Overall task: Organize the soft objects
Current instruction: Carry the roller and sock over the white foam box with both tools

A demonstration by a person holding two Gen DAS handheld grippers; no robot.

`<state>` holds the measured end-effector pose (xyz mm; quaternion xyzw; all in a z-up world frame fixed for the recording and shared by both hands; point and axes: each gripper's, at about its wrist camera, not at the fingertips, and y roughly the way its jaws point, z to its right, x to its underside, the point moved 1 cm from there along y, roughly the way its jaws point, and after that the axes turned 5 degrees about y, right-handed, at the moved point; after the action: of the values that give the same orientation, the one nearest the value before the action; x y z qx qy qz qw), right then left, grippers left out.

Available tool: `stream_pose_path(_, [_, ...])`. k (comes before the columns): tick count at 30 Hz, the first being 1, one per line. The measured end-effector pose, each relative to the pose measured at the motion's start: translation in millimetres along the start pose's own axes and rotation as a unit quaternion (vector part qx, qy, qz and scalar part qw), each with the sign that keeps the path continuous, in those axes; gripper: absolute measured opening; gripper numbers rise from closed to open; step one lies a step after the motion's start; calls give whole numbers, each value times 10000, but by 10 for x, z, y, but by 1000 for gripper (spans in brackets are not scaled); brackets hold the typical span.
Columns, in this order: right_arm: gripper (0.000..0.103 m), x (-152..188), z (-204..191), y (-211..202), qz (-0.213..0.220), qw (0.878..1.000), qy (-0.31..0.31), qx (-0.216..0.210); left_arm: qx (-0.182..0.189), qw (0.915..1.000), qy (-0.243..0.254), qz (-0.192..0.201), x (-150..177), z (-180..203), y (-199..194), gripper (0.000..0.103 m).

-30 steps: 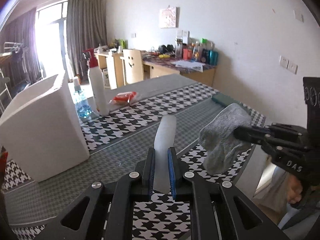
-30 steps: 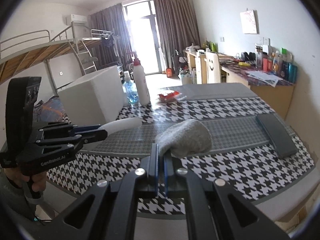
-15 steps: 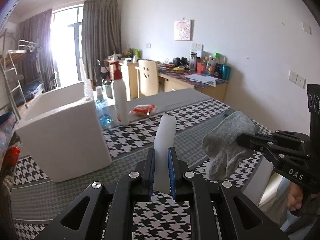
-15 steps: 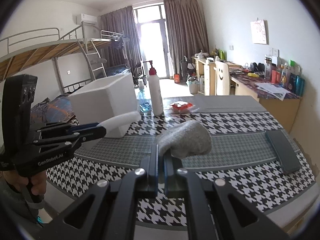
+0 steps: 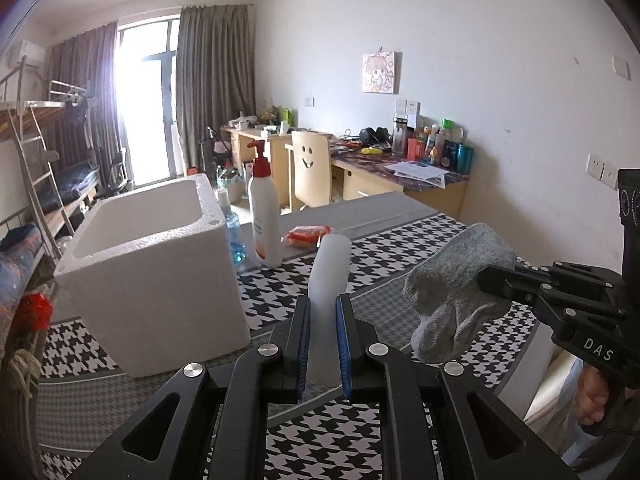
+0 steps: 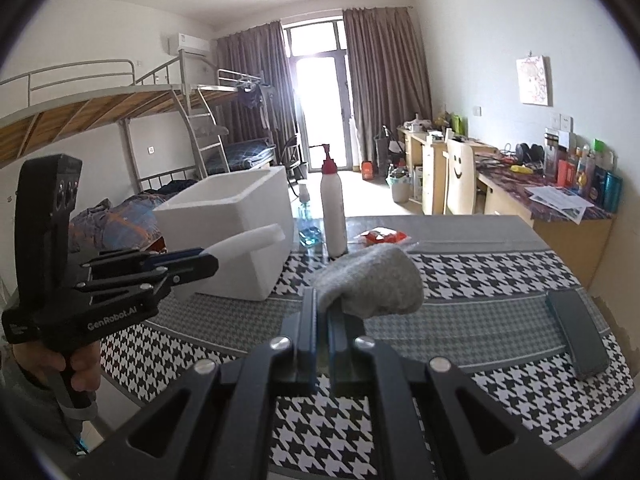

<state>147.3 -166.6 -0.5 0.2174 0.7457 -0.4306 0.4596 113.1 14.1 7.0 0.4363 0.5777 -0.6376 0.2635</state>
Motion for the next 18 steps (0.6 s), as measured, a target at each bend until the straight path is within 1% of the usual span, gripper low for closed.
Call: stream_pose_path(18, [6,-266,-171,136,161,9997,-27,-198,-329,9991,-26,273,-200,-325,-172,14])
